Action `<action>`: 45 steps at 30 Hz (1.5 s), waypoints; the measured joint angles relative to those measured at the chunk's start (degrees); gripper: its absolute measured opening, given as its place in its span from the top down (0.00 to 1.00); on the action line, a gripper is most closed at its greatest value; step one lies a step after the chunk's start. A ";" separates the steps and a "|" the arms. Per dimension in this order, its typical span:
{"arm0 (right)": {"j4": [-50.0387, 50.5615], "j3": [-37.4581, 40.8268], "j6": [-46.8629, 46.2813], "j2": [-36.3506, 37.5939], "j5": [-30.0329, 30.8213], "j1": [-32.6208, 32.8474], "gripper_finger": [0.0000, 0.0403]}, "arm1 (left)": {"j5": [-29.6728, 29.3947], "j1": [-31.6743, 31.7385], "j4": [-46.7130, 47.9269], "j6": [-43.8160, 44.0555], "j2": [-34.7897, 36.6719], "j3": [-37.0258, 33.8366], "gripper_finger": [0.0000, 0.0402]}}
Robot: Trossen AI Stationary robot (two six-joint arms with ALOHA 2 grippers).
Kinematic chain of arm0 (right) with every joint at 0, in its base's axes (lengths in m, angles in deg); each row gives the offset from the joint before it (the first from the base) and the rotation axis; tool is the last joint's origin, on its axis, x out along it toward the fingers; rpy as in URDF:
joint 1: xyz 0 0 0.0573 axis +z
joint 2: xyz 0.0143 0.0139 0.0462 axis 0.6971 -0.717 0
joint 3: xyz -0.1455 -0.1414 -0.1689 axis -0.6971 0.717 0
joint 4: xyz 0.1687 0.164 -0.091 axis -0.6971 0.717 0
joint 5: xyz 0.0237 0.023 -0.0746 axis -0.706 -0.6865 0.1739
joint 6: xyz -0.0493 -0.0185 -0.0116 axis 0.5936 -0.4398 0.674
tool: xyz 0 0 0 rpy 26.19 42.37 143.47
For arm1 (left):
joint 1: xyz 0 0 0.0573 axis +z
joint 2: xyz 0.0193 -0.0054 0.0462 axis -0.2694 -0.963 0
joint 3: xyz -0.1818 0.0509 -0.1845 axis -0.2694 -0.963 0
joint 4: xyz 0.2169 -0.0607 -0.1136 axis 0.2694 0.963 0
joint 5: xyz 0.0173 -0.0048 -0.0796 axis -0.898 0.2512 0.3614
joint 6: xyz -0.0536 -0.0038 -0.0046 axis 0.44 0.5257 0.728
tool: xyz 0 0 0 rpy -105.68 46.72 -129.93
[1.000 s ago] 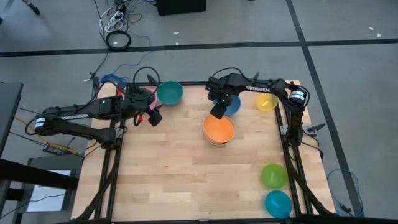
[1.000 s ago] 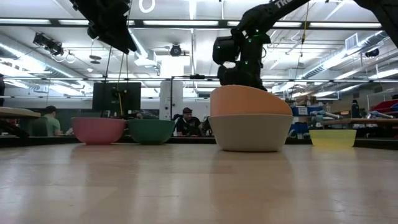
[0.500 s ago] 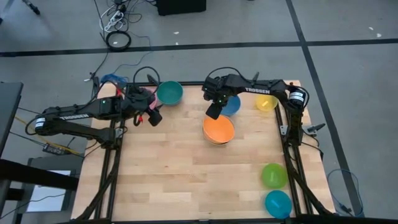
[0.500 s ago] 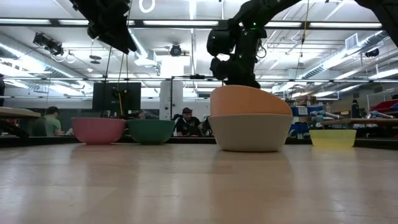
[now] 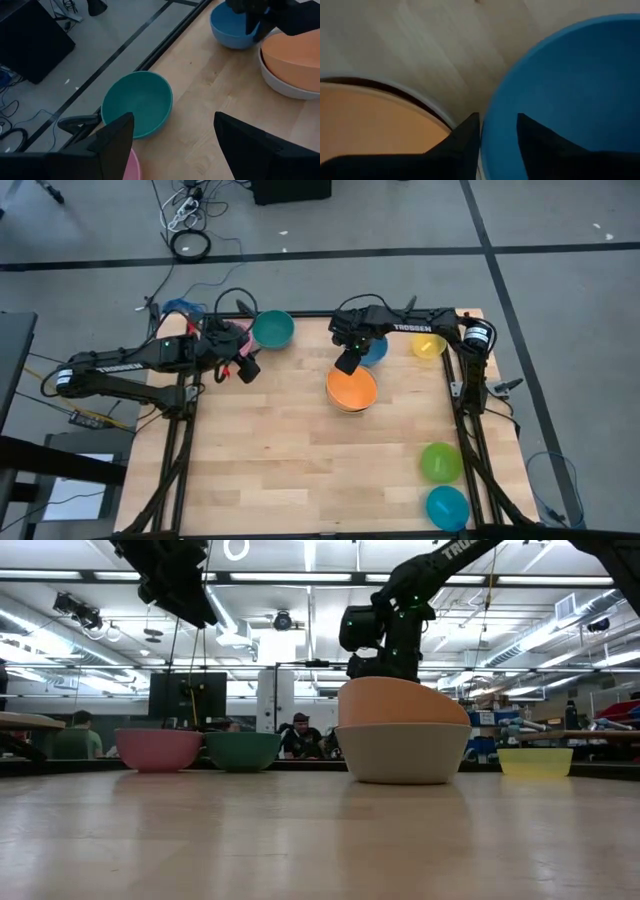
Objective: Nest bowls inside each other
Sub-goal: Stack the blue bowl on the orange bowl
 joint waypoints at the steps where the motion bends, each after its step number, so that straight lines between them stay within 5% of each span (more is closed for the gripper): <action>1: -0.15 0.10 0.38 0.00 0.00 0.00 0.74 | 0.00 0.02 0.02 0.00 0.00 0.00 0.29; 7: -0.01 0.19 1.70 0.00 0.00 -0.61 0.97 | 0.00 0.00 0.02 0.00 0.00 0.00 0.29; 16: 2.85 -3.77 1.93 0.00 0.26 0.60 0.99 | 0.00 0.02 0.19 0.00 0.00 0.00 0.29; 27: 16.15 -20.44 -1.25 0.19 0.76 12.62 1.00 | 0.00 0.01 0.17 0.18 0.00 0.00 0.29; 45: 18.53 -18.80 -16.87 0.09 -1.64 24.97 0.97 | -0.44 0.02 1.58 0.39 0.00 -0.02 0.29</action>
